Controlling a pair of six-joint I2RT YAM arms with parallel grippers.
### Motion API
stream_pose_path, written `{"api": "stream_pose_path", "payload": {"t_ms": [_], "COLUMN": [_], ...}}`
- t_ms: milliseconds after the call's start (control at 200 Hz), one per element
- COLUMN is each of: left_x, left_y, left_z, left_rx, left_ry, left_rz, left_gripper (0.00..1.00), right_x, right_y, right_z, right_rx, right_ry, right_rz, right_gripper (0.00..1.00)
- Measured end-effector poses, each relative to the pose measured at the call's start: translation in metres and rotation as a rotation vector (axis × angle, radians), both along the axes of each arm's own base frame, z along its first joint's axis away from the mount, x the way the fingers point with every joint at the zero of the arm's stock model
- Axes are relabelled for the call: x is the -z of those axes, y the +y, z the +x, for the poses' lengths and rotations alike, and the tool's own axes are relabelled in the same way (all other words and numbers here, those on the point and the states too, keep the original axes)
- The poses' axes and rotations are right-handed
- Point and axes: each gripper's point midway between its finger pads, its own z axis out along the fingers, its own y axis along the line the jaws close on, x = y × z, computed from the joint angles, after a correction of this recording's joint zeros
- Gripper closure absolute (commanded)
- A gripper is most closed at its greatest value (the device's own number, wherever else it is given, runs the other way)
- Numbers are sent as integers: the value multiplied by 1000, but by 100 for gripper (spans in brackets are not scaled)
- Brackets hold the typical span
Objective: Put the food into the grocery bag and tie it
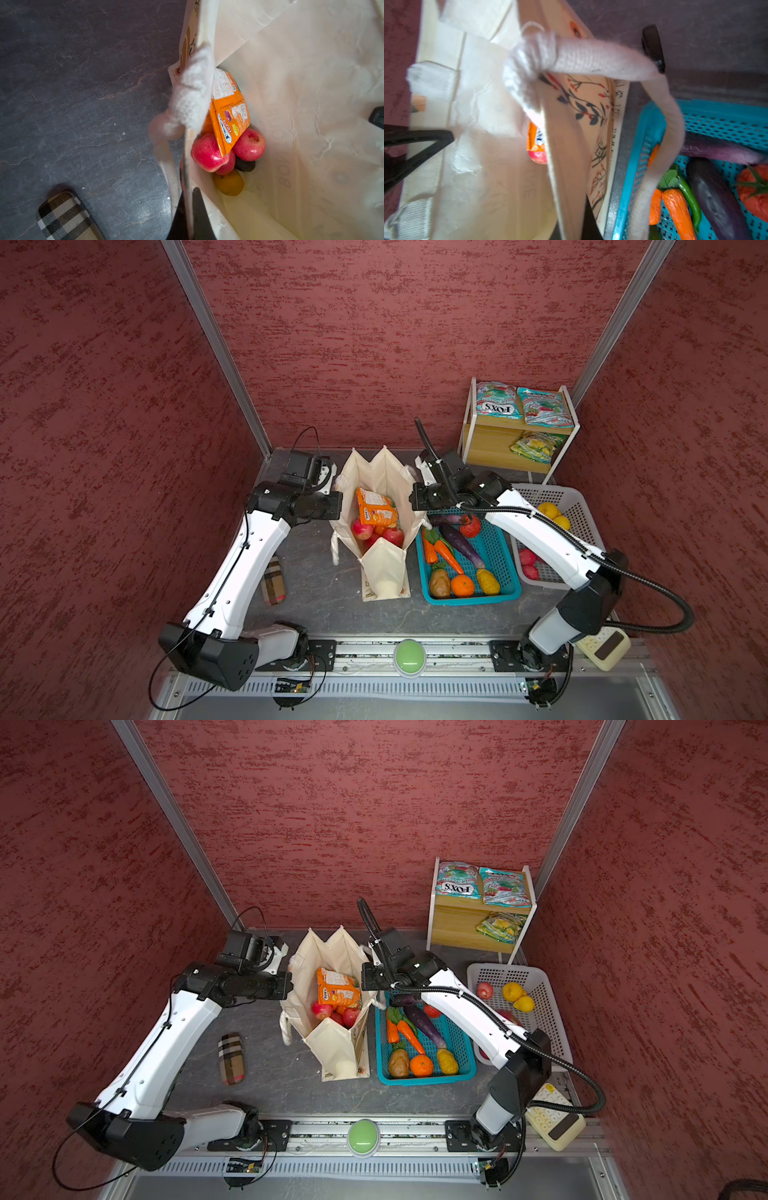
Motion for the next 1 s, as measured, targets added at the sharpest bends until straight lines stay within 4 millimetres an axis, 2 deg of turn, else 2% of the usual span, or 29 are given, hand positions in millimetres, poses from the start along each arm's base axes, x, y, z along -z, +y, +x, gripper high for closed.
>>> {"api": "stream_pose_path", "payload": {"t_ms": [110, 225, 361, 606, 756, 907, 1002], "left_x": [-16, -27, -26, 1, -4, -6, -6], "left_y": [-1, -3, -5, -15, -26, -34, -37], "left_z": [6, 9, 13, 28, 38, 42, 43], "left_rx": [-1, 2, 5, 21, 43, 63, 68], "left_ry": [-37, -61, -52, 35, 32, 36, 42], "left_rz": [-9, -16, -17, -15, -28, -34, -35], "left_gripper": [100, 100, 100, 100, 100, 85, 69], "right_x": [-21, -28, -16, 15, 20, 21, 22], "right_y": [14, 22, 24, 25, 20, 18, 17], "right_z": [1, 3, 4, 16, 23, 26, 26], "right_rx": [-10, -13, -4, 32, 63, 82, 87], "right_ry": [-34, -44, -19, 9, -5, -11, -10], "right_rz": [15, 18, -10, -88, -120, -131, -133], "right_gripper": [100, 100, 100, 100, 100, 100, 98]}}
